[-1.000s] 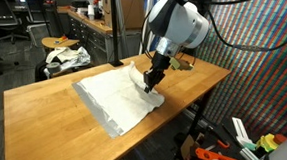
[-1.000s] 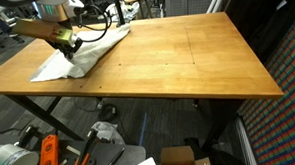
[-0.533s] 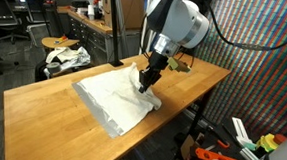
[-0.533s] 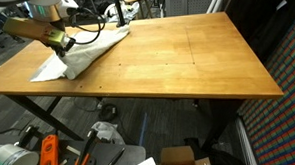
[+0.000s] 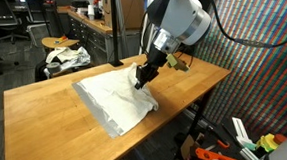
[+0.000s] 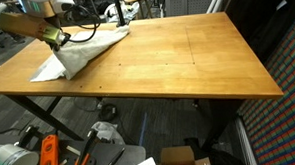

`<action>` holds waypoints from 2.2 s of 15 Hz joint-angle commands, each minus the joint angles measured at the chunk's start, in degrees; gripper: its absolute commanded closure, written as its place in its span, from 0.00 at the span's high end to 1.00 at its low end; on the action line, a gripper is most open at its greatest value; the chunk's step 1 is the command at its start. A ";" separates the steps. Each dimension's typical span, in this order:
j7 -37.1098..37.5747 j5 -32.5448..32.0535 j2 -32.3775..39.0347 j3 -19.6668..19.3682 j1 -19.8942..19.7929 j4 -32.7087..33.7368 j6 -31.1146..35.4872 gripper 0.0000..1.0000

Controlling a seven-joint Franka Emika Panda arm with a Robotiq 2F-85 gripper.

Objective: Fold the towel in half

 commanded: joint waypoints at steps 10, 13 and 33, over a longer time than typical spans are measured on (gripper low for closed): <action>-4.67 4.68 -10.46 0.34 2.72 -5.95 1.41 0.41; 0.50 -2.14 -8.28 0.11 1.57 -4.22 -2.66 0.62; 10.32 -11.89 16.16 -1.94 -4.55 13.66 -20.60 1.00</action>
